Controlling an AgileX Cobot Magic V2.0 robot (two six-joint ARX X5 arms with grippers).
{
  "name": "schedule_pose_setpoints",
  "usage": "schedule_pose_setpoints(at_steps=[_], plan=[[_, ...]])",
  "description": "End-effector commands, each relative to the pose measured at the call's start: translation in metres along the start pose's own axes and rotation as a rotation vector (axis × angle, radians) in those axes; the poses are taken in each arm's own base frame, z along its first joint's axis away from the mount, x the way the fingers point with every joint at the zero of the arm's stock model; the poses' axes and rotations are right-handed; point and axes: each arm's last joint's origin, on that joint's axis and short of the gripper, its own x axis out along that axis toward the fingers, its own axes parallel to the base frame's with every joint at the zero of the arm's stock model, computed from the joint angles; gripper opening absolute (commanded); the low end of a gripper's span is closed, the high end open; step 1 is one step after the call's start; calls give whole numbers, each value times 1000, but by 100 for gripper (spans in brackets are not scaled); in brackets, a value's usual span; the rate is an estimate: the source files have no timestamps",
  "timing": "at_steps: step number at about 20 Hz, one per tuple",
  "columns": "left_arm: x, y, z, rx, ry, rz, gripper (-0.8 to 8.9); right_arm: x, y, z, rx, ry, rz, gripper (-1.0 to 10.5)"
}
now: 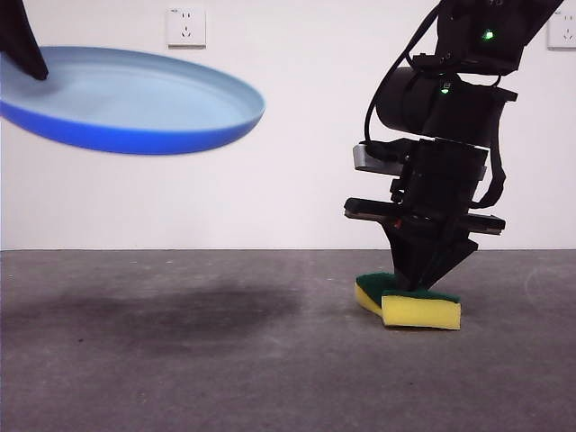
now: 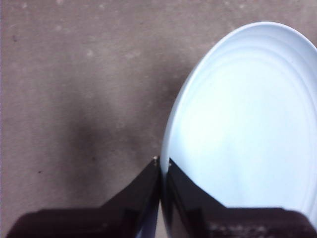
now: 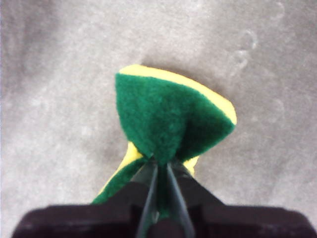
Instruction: Pick up the plate,pick up the cloth,clean the plate with the cloth
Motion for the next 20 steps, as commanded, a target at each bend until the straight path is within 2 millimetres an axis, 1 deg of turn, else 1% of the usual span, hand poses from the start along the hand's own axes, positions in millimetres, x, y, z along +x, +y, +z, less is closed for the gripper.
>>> schedule_pose_setpoints(at_steps=[1, 2, 4, 7, 9, 12, 13, 15, 17, 20], plan=[[11, 3, 1, 10, 15, 58, -8, 6, 1, -6, -4, 47, 5, -17], [17, 5, 2, 10, 28, 71, -8, 2, 3, -6, -7, 41, 6, -17], [35, 8, 3, 4, 67, 80, -8, -14, 11, -5, -25, 3, 15, -17], [67, 9, 2, -2, 140, 67, -8, -50, 29, -4, -53, -95, 46, -17], [88, 6, -1, -4, 193, 50, -8, -77, 44, -6, -91, -177, 71, -17], [110, -8, -7, 16, 254, -6, -8, -106, 68, -12, -139, -273, 121, -17], [115, -15, -8, 20, 261, -45, -8, -110, 75, -13, -157, -292, 135, -17], [117, -30, -7, 26, 239, -112, -8, -112, 88, -13, -178, -315, 163, -17], [118, -45, -6, 33, 213, -148, -8, -105, 99, -13, -191, -309, 182, -17], [119, -58, -5, 38, 188, -182, -8, -91, 119, -15, -223, -286, 211, -17]])
